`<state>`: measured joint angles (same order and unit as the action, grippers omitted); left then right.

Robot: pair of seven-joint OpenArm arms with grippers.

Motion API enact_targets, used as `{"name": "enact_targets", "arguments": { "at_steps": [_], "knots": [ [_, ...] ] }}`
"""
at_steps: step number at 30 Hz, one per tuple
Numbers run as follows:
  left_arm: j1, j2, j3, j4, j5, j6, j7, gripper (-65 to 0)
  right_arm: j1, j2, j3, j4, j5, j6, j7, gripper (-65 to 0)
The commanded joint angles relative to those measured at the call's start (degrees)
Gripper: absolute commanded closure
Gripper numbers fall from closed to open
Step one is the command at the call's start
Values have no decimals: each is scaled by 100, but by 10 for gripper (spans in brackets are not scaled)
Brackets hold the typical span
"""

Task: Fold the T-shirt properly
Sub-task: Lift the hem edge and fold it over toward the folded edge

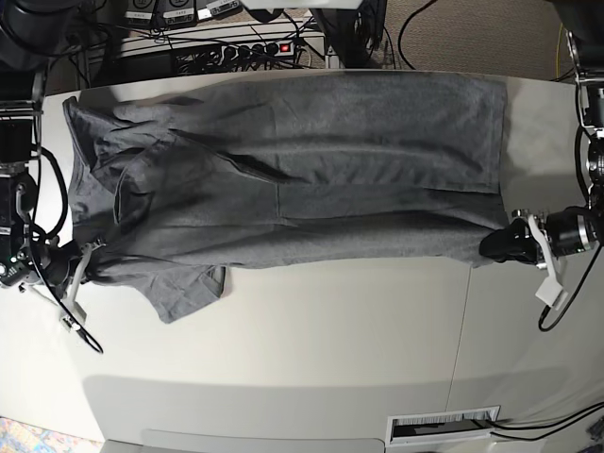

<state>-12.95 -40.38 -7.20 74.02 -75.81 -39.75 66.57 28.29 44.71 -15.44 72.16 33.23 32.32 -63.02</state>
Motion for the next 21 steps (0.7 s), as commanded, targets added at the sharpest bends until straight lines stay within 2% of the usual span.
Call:
{"name": "enact_targets", "arguments": {
  "at_steps": [1, 5, 14, 21],
  "knots": [
    [-26, -221, -44, 138, -212, -25, -50, 0, 50, 208, 55, 203, 48, -20, -20, 0],
    [299, -417, -44, 407, -284, -25, 13, 0, -369, 424, 55, 752, 63, -24, -177, 0],
    [778, -555, -44, 728, -289, -25, 380, 0, -1147, 852, 127, 1453, 20, -22, -505, 0],
    [1073, -879, -44, 728, -289, -25, 507, 0, -1858, 977, 960, 1746, 330, -17, -723, 0]
  ]
}}
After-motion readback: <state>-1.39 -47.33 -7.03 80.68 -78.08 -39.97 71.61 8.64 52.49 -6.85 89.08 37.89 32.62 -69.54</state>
